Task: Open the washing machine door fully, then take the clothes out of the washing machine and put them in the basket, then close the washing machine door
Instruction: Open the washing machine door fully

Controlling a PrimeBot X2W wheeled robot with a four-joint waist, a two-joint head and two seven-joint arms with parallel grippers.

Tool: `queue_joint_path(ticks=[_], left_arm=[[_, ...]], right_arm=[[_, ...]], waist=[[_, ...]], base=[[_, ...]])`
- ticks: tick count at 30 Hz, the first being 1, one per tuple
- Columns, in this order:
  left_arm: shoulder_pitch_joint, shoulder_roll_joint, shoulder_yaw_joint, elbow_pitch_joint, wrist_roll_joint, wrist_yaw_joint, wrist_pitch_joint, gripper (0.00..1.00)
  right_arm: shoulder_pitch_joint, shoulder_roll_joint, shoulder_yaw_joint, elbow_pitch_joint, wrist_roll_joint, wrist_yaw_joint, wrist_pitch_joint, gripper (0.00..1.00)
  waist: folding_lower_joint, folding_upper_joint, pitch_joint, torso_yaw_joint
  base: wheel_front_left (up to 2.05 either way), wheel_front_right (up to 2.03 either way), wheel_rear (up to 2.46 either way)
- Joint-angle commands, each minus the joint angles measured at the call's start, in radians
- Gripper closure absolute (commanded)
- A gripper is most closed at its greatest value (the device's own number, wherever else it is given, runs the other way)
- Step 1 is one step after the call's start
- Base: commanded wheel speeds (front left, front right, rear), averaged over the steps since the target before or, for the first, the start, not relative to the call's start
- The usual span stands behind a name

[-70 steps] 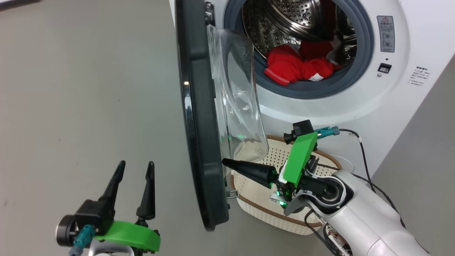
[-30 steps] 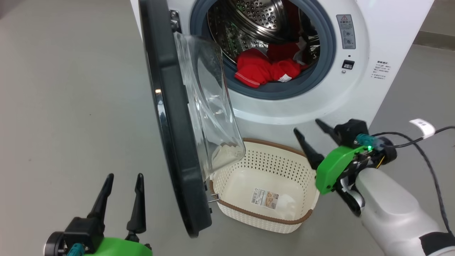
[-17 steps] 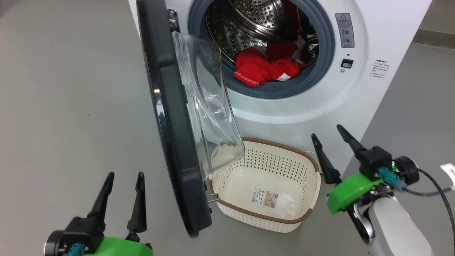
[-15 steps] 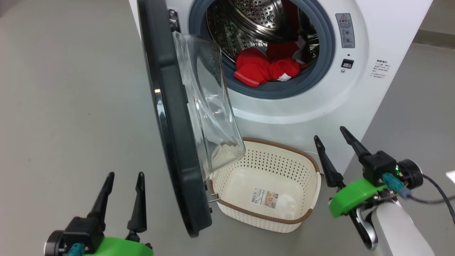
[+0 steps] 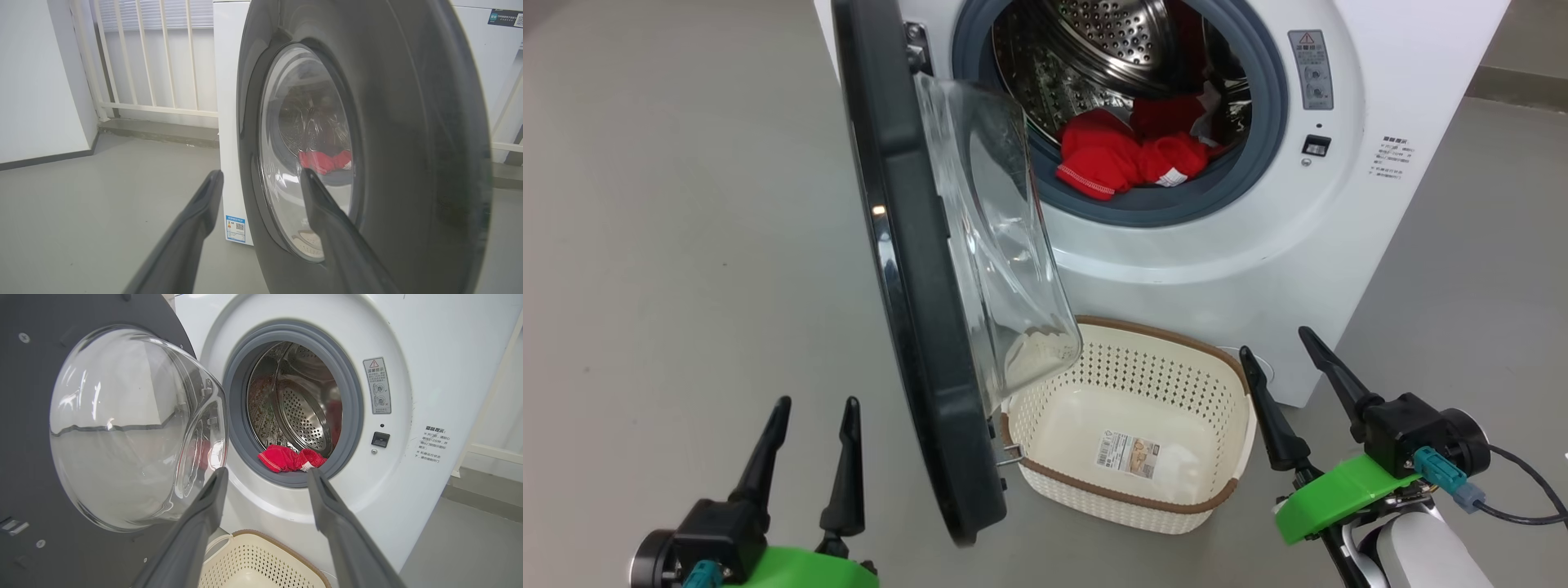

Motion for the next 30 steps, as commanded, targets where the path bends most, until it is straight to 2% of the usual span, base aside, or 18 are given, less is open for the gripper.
queue_joint_path(ticks=[1, 20, 21, 23, 30], left_arm=[[-0.009, 0.01, 0.029, -0.022, 0.002, 0.008, -0.008, 0.0], [-0.012, 0.004, 0.038, -0.022, 0.004, 0.012, -0.008, 0.0], [-0.012, 0.003, 0.038, -0.02, -0.003, 0.009, -0.008, 0.54], [-0.014, 0.001, 0.039, -0.019, -0.01, 0.008, -0.008, 1.0], [-0.038, -0.001, 0.055, -0.079, -0.002, 0.009, -0.008, 1.0]], right_arm=[[-0.005, 0.003, 0.021, -0.027, 0.007, 0.006, -0.006, 0.0], [-0.003, 0.003, 0.033, -0.021, 0.023, 0.006, -0.006, 0.0], [-0.004, 0.003, 0.033, -0.02, 0.024, 0.006, -0.006, 0.0], [-0.006, 0.003, 0.03, -0.017, 0.033, 0.006, -0.006, 0.0], [-0.015, 0.003, 0.03, -0.003, 0.03, 0.006, -0.006, 0.0]], waist=[[0.0, 0.0, 0.001, 0.0], [0.0, 0.0, 0.016, 0.003], [0.0, 0.0, 0.017, 0.003], [0.0, 0.0, 0.019, 0.002], [0.0, 0.0, 0.022, -0.002]], base=[[0.0, 0.0, 0.0], [0.0, 0.0, 0.0], [0.0, 0.0, 0.0], [0.0, 0.0, 0.0], [0.0, 0.0, 0.0]])
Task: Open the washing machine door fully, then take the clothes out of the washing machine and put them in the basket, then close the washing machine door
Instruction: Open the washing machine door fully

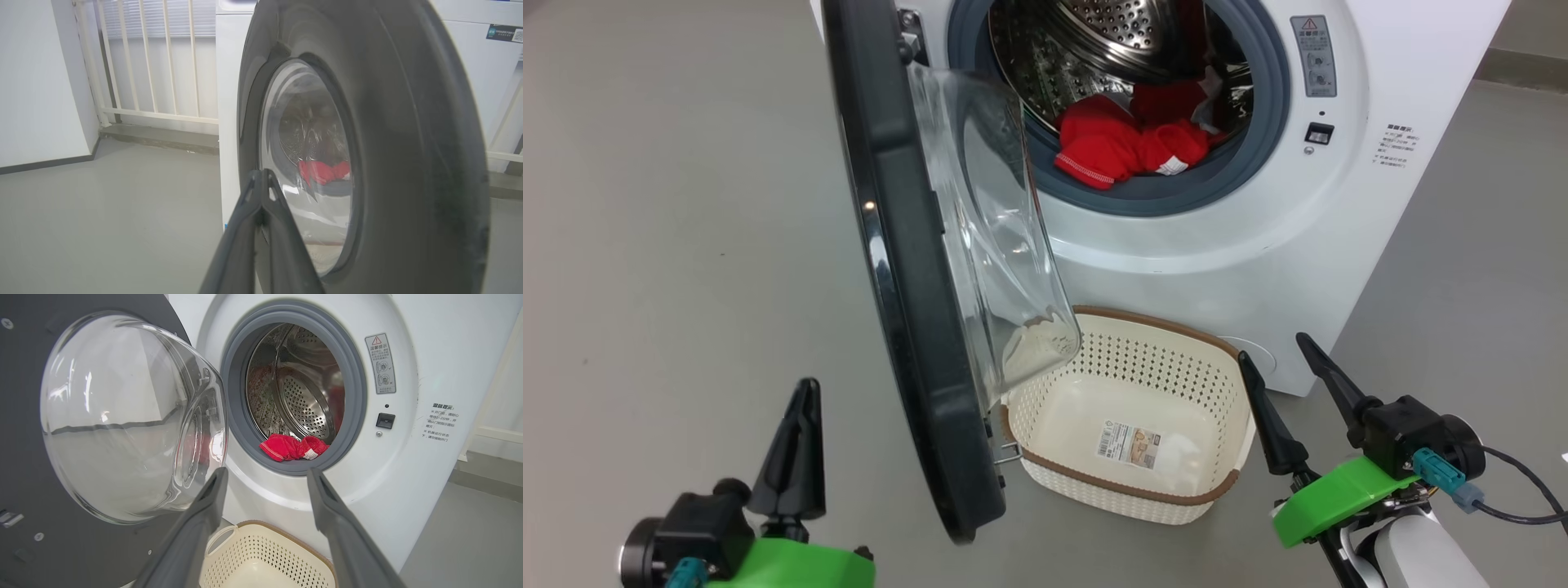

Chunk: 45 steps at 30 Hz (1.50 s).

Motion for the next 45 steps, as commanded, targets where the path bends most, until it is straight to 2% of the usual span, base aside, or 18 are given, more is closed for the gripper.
queue_joint_path(ticks=[1, 11, 16, 20, 27, 36, 40, 45], left_arm=[[-0.039, 0.011, 0.04, -0.059, 0.002, 0.006, -0.008, 1.0], [-0.083, 0.006, 0.032, -0.244, 0.03, 0.002, -0.008, 1.0], [-0.108, 0.002, 0.006, -0.388, 0.022, -0.018, -0.008, 1.0], [-0.112, 0.0, -0.047, -0.435, 0.014, -0.04, -0.008, 1.0], [-0.11, -0.001, -0.179, -0.397, -0.011, -0.073, 0.003, 1.0], [-0.102, -0.002, -0.265, -0.291, -0.073, -0.091, 0.098, 1.0], [-0.091, -0.002, -0.277, -0.252, -0.099, -0.086, 0.153, 1.0], [-0.074, -0.002, -0.278, -0.221, -0.127, -0.054, 0.196, 1.0]], right_arm=[[-0.016, 0.003, 0.02, -0.019, 0.002, 0.006, -0.006, 0.0], [-0.019, 0.003, 0.021, -0.015, 0.008, 0.006, -0.006, 0.0], [-0.024, 0.003, 0.027, -0.007, 0.012, 0.006, -0.006, 0.0], [-0.025, 0.003, 0.029, -0.005, 0.018, 0.006, -0.006, 0.0], [-0.031, 0.003, 0.035, 0.005, 0.023, 0.006, -0.006, 0.0], [-0.039, 0.003, 0.029, 0.016, 0.025, 0.006, -0.006, 0.0], [-0.039, 0.003, 0.03, 0.024, 0.026, 0.006, -0.006, 0.0], [-0.041, 0.003, 0.035, 0.031, 0.03, 0.006, -0.006, 0.0]], waist=[[0.0, 0.0, -0.001, -0.002], [0.0, 0.0, -0.008, -0.006], [0.0, 0.0, -0.007, -0.013], [0.0, 0.0, -0.006, -0.017], [0.0, 0.0, -0.002, -0.025], [0.0, 0.0, 0.013, -0.037], [0.0, 0.0, 0.012, -0.038], [0.0, 0.0, 0.007, -0.038]], base=[[0.0, 0.0, 0.0], [0.0, 0.0, 0.0], [0.0, 0.0, 0.0], [0.0, 0.0, 0.0], [0.0, 0.0, 0.0], [0.0, 0.0, 0.0], [0.0, 0.0, 0.0], [0.0, 0.0, 0.0]])
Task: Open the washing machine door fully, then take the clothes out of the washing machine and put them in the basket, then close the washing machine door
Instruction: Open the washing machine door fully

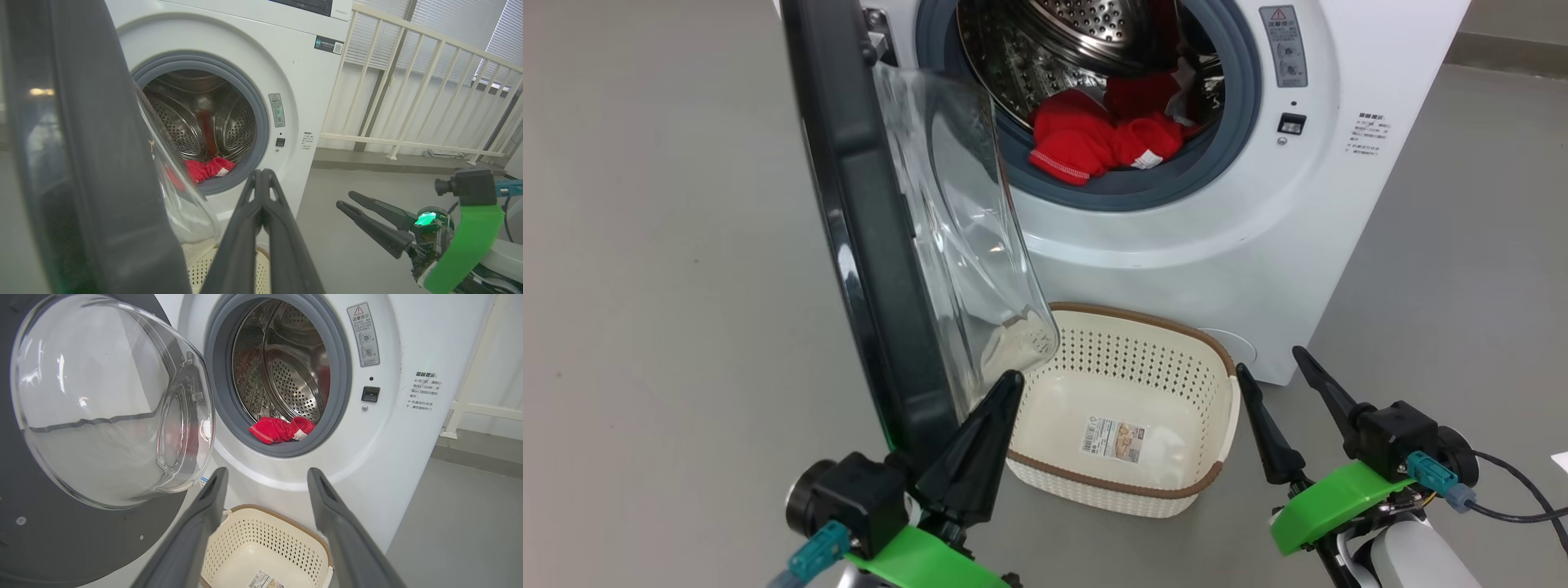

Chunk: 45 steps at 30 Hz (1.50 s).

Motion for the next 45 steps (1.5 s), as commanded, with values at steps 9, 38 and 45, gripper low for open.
queue_joint_path(ticks=[9, 38, 45], left_arm=[[0.008, 0.007, 0.038, 0.003, -0.017, 0.052, 0.041, 1.0], [0.027, 0.053, 0.154, 0.039, -0.018, 0.185, 0.028, 1.0], [0.034, 0.083, 0.205, 0.024, -0.014, 0.225, 0.026, 1.0]], right_arm=[[-0.03, 0.003, 0.03, -0.005, 0.011, 0.006, -0.006, 0.0], [-0.012, 0.003, -0.012, 0.0, -0.009, 0.006, -0.006, 0.0], [-0.016, 0.003, -0.013, 0.003, -0.018, 0.006, -0.006, 0.0]], waist=[[0.0, 0.0, -0.005, 0.006], [0.0, 0.0, 0.004, 0.085], [0.0, 0.0, 0.016, 0.096]], base=[[0.0, 0.0, 0.0], [0.0, 0.0, 0.0], [0.0, 0.0, 0.0]])
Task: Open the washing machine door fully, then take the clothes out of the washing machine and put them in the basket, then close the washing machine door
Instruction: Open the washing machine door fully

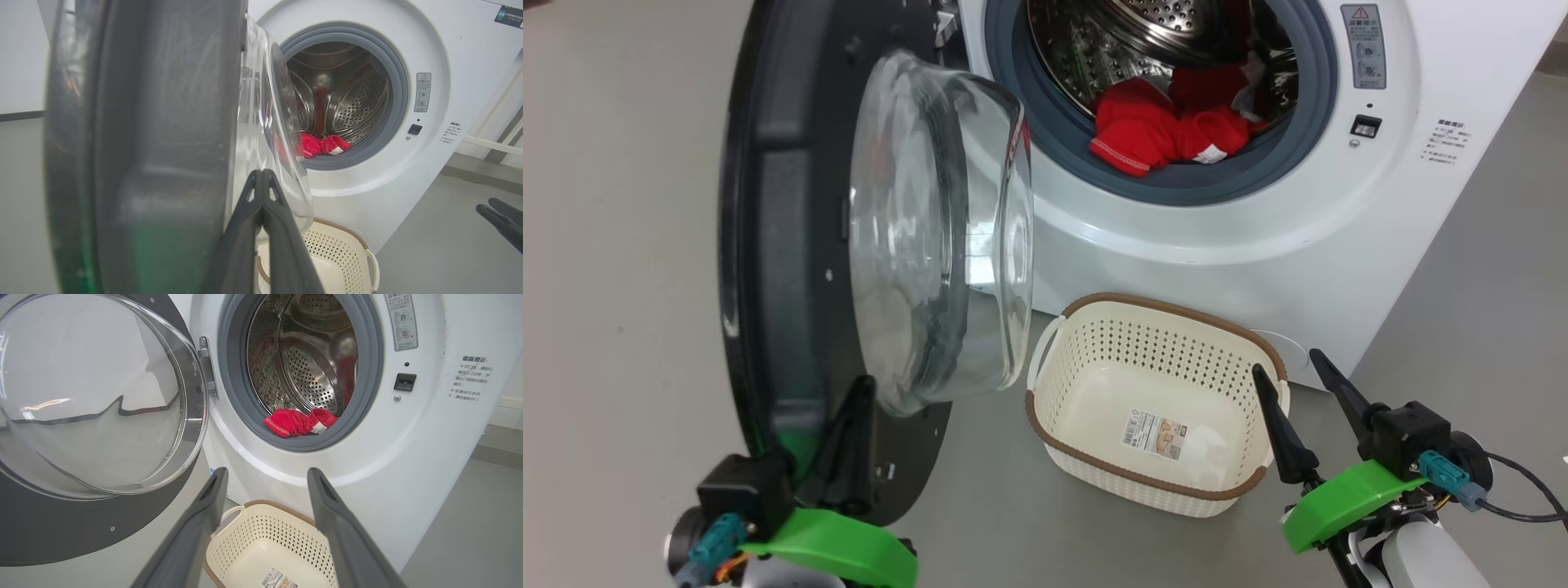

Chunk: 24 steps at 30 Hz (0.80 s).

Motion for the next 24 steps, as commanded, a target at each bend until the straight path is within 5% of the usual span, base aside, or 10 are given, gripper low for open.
queue_joint_path(ticks=[1, 24], left_arm=[[-0.009, 0.029, 0.058, -0.031, 0.005, 0.019, -0.007, 1.0], [-0.04, 0.088, 0.171, 0.024, 0.016, 0.106, -0.053, 1.0]], right_arm=[[-0.017, 0.003, 0.023, -0.022, -0.014, 0.006, -0.006, 0.0], [-0.031, 0.003, 0.009, -0.004, -0.086, 0.006, -0.006, 0.0]], waist=[[0.0, -0.0001, 0.003, 0.003], [0.0, -0.0001, 0.035, 0.009]], base=[[0.0, 0.0, 0.0], [0.0, 0.0, 0.0]])
